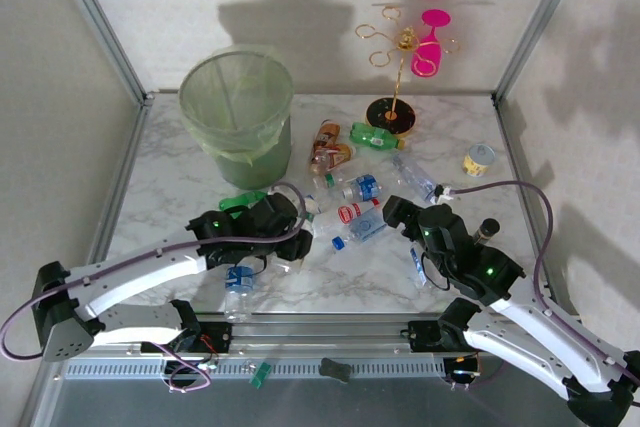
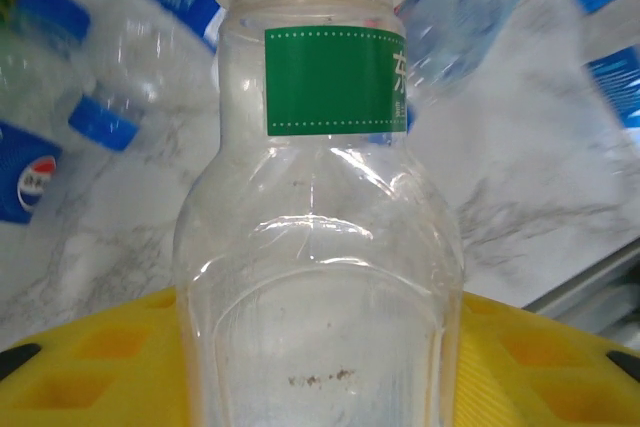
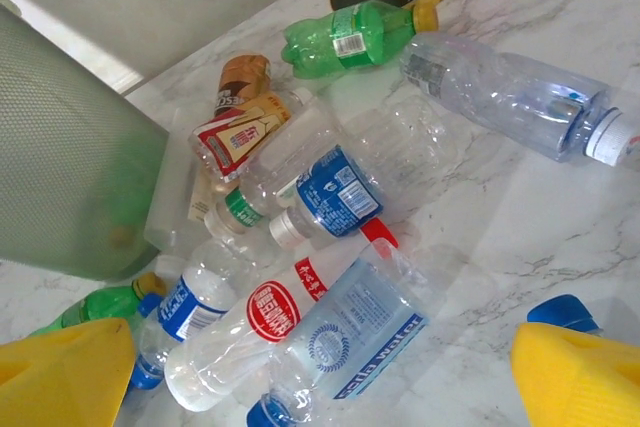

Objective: Put the plastic bottles in the bin

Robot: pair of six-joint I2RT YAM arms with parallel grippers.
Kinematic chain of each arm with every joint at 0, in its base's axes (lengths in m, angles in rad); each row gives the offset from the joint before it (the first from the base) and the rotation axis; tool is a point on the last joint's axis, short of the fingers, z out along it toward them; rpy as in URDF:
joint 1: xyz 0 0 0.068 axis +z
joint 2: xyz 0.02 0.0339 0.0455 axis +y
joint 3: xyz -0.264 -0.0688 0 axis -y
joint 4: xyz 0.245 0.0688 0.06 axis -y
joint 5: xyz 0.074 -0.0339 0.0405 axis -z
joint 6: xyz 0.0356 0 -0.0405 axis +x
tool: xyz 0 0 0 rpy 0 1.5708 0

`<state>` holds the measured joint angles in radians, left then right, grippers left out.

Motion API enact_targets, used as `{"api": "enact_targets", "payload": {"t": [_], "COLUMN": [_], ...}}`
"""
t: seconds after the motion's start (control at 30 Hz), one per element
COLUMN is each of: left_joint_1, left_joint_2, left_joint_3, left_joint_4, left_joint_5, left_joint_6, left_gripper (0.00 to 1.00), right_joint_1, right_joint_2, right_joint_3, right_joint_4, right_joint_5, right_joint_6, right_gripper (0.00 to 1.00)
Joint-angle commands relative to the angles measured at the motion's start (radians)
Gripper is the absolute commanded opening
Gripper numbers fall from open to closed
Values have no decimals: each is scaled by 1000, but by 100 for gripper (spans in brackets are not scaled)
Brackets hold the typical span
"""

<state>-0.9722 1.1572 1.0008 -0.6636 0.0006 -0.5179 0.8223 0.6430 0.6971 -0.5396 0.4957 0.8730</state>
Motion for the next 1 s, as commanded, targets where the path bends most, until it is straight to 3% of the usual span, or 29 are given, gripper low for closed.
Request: {"api": "enact_targets", "payload": {"t": [0.0, 0.1, 0.3, 0.43, 0.63, 0.97], "left_joint_1": [-3, 16, 204, 318, 378, 521], "left_joint_2": [-27, -14, 22, 80, 169, 331], "left_joint_3": [117, 219, 374, 482, 641, 828], "left_joint_4": [-55, -84, -67, -56, -20, 37], "left_joint_5": [-38, -53, 99, 144, 106, 96], "left_joint_6": [52, 48, 19, 23, 42, -41], "left_gripper": [42, 42, 39, 37, 37, 37], "right_joint_1": [-6, -7, -7, -7, -8, -6], "right_joint_2": [-1, 10, 27, 13, 43, 87], "right_joint_3": [16, 21, 33, 34, 61, 73], "right_joint_4": [41, 54, 77, 126, 113, 130], "right_joint_5": [-21, -36, -65, -110, -98, -100], "right_joint_6": [-47, -58, -78, -111, -138, -143], "right_gripper": [97, 97, 97, 97, 98, 99]}}
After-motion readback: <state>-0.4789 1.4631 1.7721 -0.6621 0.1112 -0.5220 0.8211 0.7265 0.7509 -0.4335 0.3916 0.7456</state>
